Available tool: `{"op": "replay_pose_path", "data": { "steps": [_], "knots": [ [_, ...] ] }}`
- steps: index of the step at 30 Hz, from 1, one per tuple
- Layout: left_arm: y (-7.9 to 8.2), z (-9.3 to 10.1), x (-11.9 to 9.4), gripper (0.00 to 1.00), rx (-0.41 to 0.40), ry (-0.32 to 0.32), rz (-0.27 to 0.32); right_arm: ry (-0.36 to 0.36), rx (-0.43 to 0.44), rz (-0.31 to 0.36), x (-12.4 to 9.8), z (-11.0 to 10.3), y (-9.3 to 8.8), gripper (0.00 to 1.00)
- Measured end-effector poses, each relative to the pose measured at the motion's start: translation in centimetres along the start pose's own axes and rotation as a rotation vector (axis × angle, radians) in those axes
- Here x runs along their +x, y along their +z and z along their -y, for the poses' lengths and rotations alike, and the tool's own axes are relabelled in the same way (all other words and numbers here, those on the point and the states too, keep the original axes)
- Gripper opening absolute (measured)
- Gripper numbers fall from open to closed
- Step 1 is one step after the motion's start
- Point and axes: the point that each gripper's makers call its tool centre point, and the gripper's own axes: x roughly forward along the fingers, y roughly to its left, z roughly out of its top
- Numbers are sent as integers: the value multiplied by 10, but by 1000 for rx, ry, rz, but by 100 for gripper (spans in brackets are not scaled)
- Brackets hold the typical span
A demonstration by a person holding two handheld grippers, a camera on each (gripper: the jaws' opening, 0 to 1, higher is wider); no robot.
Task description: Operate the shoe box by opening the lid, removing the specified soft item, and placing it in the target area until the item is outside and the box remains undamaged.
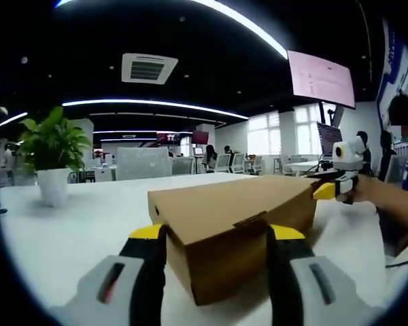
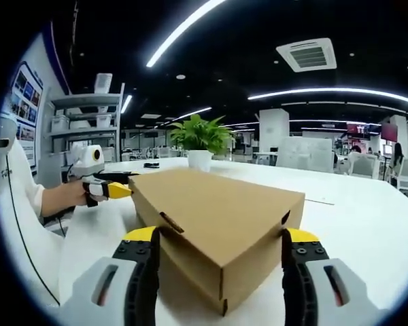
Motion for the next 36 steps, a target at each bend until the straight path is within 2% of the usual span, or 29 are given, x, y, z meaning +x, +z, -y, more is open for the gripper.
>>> {"op": "replay_pose_path", "data": {
  "steps": [10, 19, 36],
  "knots": [
    [-1, 2, -8, 59, 5, 6, -16, 5, -10, -1, -1, -7, 0, 76],
    [-2, 8, -14, 59, 8, 13, 4, 13, -10, 5, -3, -13, -1, 75],
    [-2, 11, -20, 59, 7, 20, 0, 21, -8, 11, -4, -15, -1, 75]
  ]
}}
